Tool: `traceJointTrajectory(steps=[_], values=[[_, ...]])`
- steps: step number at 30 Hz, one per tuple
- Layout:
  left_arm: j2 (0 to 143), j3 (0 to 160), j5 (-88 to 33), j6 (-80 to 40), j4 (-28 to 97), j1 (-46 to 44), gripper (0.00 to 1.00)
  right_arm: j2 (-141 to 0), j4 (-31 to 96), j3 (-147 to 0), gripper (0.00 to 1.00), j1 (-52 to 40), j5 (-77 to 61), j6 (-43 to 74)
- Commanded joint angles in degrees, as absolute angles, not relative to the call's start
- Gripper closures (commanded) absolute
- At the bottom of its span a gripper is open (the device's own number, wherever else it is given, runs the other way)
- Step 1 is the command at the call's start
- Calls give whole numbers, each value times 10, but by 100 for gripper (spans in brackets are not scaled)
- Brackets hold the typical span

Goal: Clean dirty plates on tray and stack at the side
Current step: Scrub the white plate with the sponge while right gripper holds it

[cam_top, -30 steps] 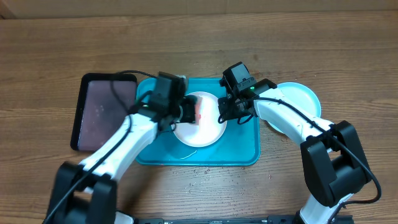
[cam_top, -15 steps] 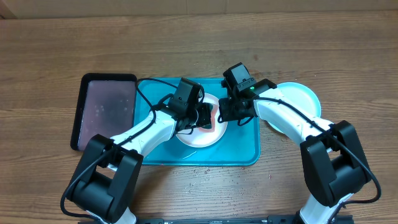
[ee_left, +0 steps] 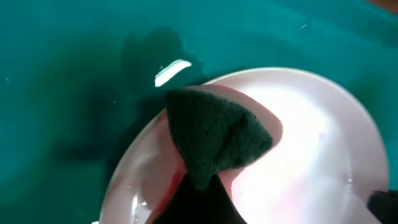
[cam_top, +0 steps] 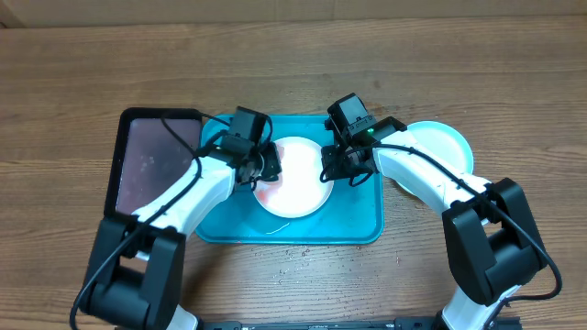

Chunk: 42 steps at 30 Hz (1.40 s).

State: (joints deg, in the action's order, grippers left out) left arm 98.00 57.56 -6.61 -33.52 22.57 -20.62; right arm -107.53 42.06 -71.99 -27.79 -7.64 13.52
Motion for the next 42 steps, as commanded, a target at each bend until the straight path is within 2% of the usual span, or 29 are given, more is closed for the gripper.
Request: traceJointTrajectory(steps=[1, 4, 13, 19, 29, 32, 38, 42], values=[[956, 572, -115, -312, 215, -220, 96, -1065, 419, -728, 96, -277, -77, 138], [957, 572, -148, -313, 205, -239, 96, -1065, 419, -728, 96, -277, -77, 138], [996, 572, -104, -324, 222, -284, 96, -1065, 420, -728, 96, -277, -77, 138], [982, 574, -25, -305, 249, -253, 96, -1065, 424, -728, 96, -277, -77, 138], [857, 597, -26, -212, 301, -193, 96, -1065, 421, -728, 96, -277, -76, 137], [833, 597, -9, -209, 333, -163, 96, -1065, 421, -728, 75, -277, -76, 137], [829, 597, -7, -156, 385, -64, 96, -1065, 424, -728, 71, -277, -78, 138], [834, 597, -11, -84, 390, -3, 96, -1068, 423, -727, 64, -277, -77, 137]])
